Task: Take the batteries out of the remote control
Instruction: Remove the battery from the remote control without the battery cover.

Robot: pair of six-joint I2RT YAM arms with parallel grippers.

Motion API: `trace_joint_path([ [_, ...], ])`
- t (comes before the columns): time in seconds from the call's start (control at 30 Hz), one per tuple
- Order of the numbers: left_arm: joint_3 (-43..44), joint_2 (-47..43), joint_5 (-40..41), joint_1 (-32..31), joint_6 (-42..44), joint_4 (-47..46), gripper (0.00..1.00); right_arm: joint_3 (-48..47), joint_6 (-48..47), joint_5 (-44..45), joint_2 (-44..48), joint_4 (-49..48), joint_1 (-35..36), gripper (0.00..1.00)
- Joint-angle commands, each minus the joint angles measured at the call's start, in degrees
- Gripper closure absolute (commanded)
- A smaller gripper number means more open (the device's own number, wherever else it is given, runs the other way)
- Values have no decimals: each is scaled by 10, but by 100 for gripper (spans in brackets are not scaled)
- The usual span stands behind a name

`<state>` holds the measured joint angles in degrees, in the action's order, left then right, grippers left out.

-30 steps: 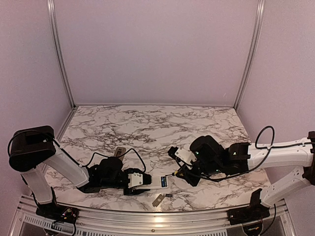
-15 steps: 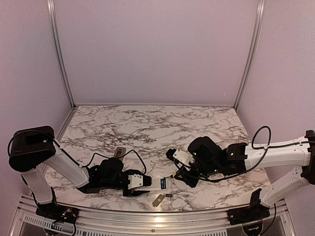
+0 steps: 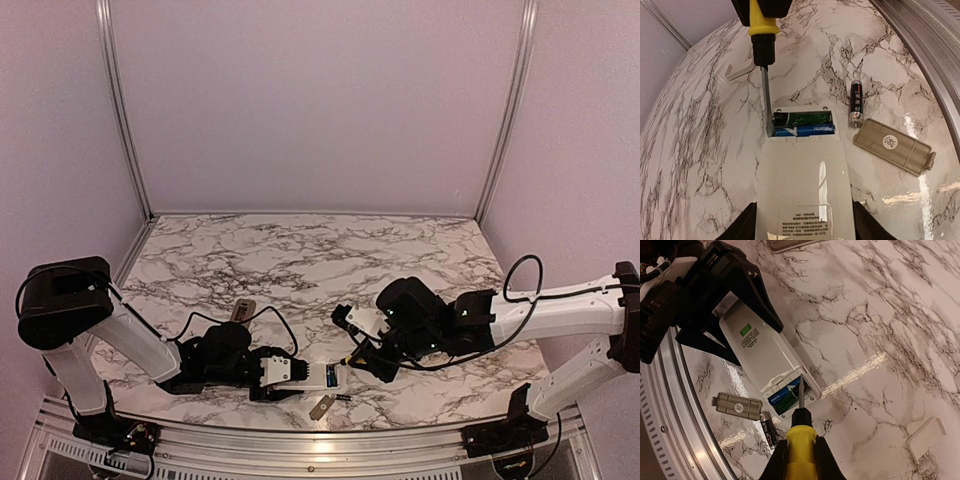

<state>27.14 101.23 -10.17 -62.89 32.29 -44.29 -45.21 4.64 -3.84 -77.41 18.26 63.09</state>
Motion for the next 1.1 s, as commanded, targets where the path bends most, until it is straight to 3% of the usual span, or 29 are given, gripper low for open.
trace_joint_path([
  [0.0, -1, -14, 13, 1, 2, -29, 100, -12, -1, -15, -11, 28, 3, 100],
  [1.07, -1, -4, 60, 1, -9, -48, 100, -2, 44, 21, 27, 37, 5, 100],
])
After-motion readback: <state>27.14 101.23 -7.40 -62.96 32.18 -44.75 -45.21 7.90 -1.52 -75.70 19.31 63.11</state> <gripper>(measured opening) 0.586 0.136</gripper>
